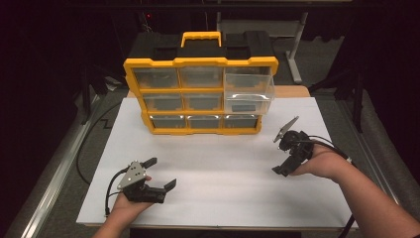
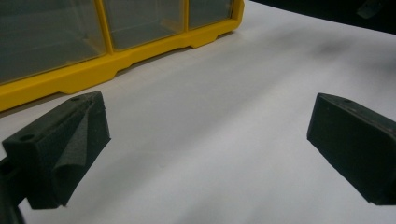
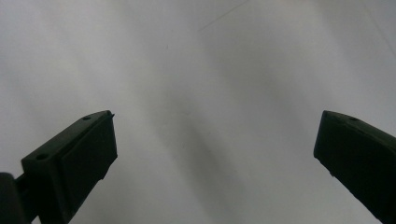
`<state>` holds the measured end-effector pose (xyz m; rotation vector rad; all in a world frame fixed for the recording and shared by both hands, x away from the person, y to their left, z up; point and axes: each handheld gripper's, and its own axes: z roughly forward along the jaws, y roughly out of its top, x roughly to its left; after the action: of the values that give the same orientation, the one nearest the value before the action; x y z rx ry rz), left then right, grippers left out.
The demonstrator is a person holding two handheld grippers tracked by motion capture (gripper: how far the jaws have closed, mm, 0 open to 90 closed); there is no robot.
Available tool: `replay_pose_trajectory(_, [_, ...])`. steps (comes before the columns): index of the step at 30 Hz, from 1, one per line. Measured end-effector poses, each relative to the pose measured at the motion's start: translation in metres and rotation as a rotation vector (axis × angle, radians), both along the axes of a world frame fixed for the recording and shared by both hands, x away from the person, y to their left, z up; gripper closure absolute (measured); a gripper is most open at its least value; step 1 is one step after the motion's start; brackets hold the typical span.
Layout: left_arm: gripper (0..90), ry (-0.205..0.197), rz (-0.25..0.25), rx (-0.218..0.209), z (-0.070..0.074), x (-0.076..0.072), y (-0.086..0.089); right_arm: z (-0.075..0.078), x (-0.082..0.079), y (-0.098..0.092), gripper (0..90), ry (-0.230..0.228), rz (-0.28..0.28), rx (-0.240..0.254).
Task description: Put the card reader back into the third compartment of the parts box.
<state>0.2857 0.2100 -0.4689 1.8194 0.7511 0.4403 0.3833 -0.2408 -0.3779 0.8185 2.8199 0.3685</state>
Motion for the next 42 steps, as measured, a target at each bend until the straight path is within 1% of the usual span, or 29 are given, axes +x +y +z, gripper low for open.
replay_pose_trajectory(4, [0.5, -0.001, -0.001, -0.002, 0.000, 0.000, 0.000, -0.015, 0.000, 0.003, 0.1, 0.019, 0.001, -0.011])
replay_pose_trajectory(7, [0.5, 0.003, -0.002, 0.003, 0.000, 0.000, 0.000, -0.025, 0.000, 0.004, 0.2, 0.020, -0.001, -0.002])
replay_pose_trajectory(8, [0.5, 0.002, -0.001, 0.003, 0.000, 0.000, 0.000, -0.028, -0.001, 0.005, 0.1, 0.023, -0.002, -0.008])
replay_pose_trajectory(10, [0.5, -0.001, 0.001, -0.003, 0.000, 0.000, 0.000, -0.034, -0.001, 0.005, 0.1, 0.025, -0.005, 0.001])
replay_pose_trajectory(11, [0.5, -0.001, 0.000, 0.002, 0.000, 0.000, 0.000, -0.038, -0.001, 0.005, 0.2, 0.029, -0.005, 0.013])
replay_pose_trajectory(14, [0.5, 0.001, 0.000, 0.003, 0.000, 0.000, 0.000, -0.046, -0.003, 0.007, 0.1, 0.029, -0.008, 0.019])
replay_pose_trajectory(16, [0.5, 0.000, 0.002, -0.005, 0.000, 0.000, 0.000, -0.050, -0.003, 0.007, 0.1, 0.019, -0.011, 0.023])
replay_pose_trajectory(18, [0.5, 0.001, 0.001, 0.003, 0.000, 0.000, 0.000, -0.054, -0.004, 0.007, 0.1, 0.003, -0.020, 0.039])
replay_pose_trajectory(19, [0.4, 0.001, 0.001, 0.004, 0.000, 0.000, 0.000, -0.055, -0.005, 0.007, 0.1, -0.005, -0.023, 0.049])
replay_pose_trajectory(20, [0.5, 0.001, 0.003, -0.001, 0.000, 0.000, 0.000, -0.056, -0.006, 0.007, 0.1, -0.014, -0.023, 0.049])
replay_pose_trajectory(21, [0.5, 0.000, 0.004, -0.006, 0.000, 0.000, 0.000, -0.057, -0.007, 0.008, 0.1, -0.033, -0.028, 0.041])
replay_pose_trajectory(22, [0.4, 0.000, 0.004, -0.007, 0.001, 0.000, 0.000, -0.059, -0.008, 0.008, 0.1, -0.056, -0.030, 0.049])
replay_pose_trajectory(23, [0.5, 0.000, 0.004, -0.006, 0.000, 0.000, 0.000, -0.060, -0.008, 0.007, 0.1, -0.059, -0.038, 0.073])
replay_pose_trajectory(24, [0.4, 0.002, 0.003, -0.002, 0.000, 0.000, 0.000, -0.061, -0.009, 0.006, 0.1, -0.046, -0.055, 0.089])
replay_pose_trajectory(25, [0.5, 0.003, 0.002, -0.001, 0.000, 0.000, 0.000, -0.062, -0.011, 0.006, 0.1, -0.050, -0.061, 0.095])
replay_pose_trajectory(26, [0.4, 0.002, 0.003, -0.005, 0.000, 0.000, 0.001, -0.063, -0.012, 0.006, 0.1, -0.067, -0.053, 0.103])
replay_pose_trajectory(28, [0.5, 0.000, 0.005, -0.012, 0.001, 0.000, 0.001, -0.066, -0.015, 0.006, 0.1, -0.090, -0.055, 0.154])
replay_pose_trajectory(31, [0.5, 0.008, 0.006, -0.013, 0.000, 0.000, 0.001, -0.069, -0.019, 0.004, 0.1, -0.136, -0.084, 0.224])
replay_pose_trajectory(32, [0.5, 0.007, 0.008, -0.017, 0.001, 0.000, 0.001, -0.069, -0.020, 0.003, 0.1, -0.152, -0.087, 0.249])
replay_pose_trajectory(34, [0.5, 0.009, 0.013, -0.028, 0.001, 0.001, 0.002, -0.070, -0.023, 0.002, 0.1, -0.182, -0.111, 0.299])
replay_pose_trajectory(36, [0.4, 0.015, 0.016, -0.029, 0.001, 0.001, 0.002, -0.069, -0.026, -0.001, 0.1, -0.207, -0.130, 0.358])
replay_pose_trajectory(38, [0.5, 0.022, 0.020, -0.036, 0.001, 0.002, 0.003, -0.069, -0.028, -0.002, 0.1, -0.238, -0.145, 0.398])
replay_pose_trajectory(39, [0.5, 0.024, 0.026, -0.045, 0.001, 0.002, 0.003, -0.069, -0.030, -0.003, 0.1, -0.254, -0.157, 0.435])
replay_pose_trajectory(40, [0.5, 0.025, 0.027, -0.046, 0.001, 0.003, 0.004, -0.070, -0.031, -0.003, 0.1, -0.253, -0.169, 0.470])
replay_pose_trajectory(42, [0.5, 0.028, 0.032, -0.042, 0.001, 0.003, 0.004, -0.071, -0.032, -0.003, 0.1, -0.276, -0.189, 0.504])
